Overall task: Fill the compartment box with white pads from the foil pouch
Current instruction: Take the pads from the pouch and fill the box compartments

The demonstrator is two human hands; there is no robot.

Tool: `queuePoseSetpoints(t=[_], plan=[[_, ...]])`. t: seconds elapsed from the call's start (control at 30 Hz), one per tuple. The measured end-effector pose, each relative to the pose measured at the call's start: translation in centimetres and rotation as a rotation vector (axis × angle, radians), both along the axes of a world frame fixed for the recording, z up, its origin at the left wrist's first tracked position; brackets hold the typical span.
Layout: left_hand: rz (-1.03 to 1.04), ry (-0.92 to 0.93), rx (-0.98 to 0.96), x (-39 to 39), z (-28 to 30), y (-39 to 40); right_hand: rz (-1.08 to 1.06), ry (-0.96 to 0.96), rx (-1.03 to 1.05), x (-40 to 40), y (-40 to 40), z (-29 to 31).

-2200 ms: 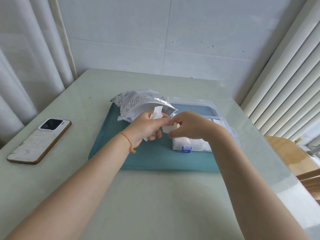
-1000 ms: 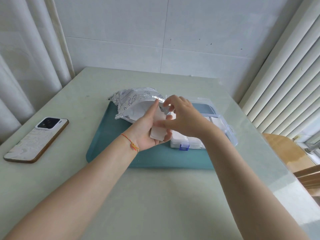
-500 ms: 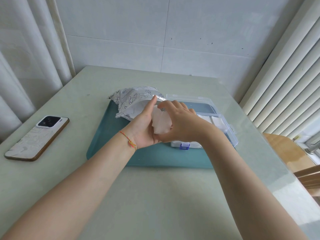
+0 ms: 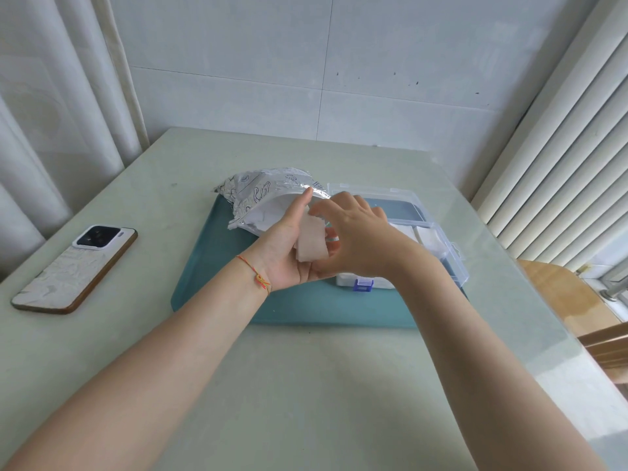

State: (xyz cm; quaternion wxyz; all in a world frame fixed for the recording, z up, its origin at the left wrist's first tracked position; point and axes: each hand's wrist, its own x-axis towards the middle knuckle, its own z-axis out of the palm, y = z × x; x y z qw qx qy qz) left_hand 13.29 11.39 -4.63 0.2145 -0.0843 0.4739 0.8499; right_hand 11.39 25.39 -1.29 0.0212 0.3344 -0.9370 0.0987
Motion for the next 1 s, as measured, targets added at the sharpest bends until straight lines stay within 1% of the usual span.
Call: queuePoseSetpoints(t=[0.1, 0.23, 0.27, 0.33, 0.4, 0.47, 0.6, 0.7, 0.8, 0.87, 0.93, 1.0], plan=[[-0.038, 0.017, 0.003, 0.1, -0.1, 0.0, -0.005, -0.009, 0.009, 0.0, 0.1, 0.0], [0.015, -0.007, 0.085, 0.2, 0.1, 0.2, -0.002, 0.034, -0.019, 0.1, -0.2, -0.1], [0.034, -0.002, 0.101, 0.1, 0.0, 0.1, 0.003, 0.027, -0.026, 0.0, -0.2, -0.1], [0.054, 0.019, 0.124, -0.1, -0.2, 0.0, 0.022, -0.051, -0.06, 0.1, 0.1, 0.1], [0.039, 0.024, 0.119, -0.1, -0.3, -0.2, 0.016, -0.169, -0.145, -0.1, 0.7, 0.7], [-0.027, 0.042, 0.061, 0.0, -0.3, -0.3, -0.008, -0.246, -0.279, -0.5, 1.2, 1.5], [-0.167, 0.118, 0.011, 0.4, -0.2, -0.1, -0.111, -0.248, -0.561, -1.1, 0.8, 1.7], [-0.228, 0.176, -0.034, 0.6, -0.3, 0.0, -0.155, -0.289, -0.603, -1.1, 0.7, 1.3], [-0.222, 0.204, -0.047, 0.5, -0.5, -0.2, -0.152, -0.381, -0.701, -1.1, 1.1, 1.6], [-0.201, 0.197, -0.042, 0.4, -0.7, -0.3, -0.189, -0.363, -0.767, -1.3, 1.2, 1.5], [-0.175, 0.175, -0.019, 0.3, -0.7, -0.2, -0.237, -0.281, -0.822, -1.8, 1.3, 1.4], [-0.122, 0.123, 0.026, 0.2, -0.6, -0.1, -0.267, -0.252, -0.931, -2.1, 1.5, 1.6]])
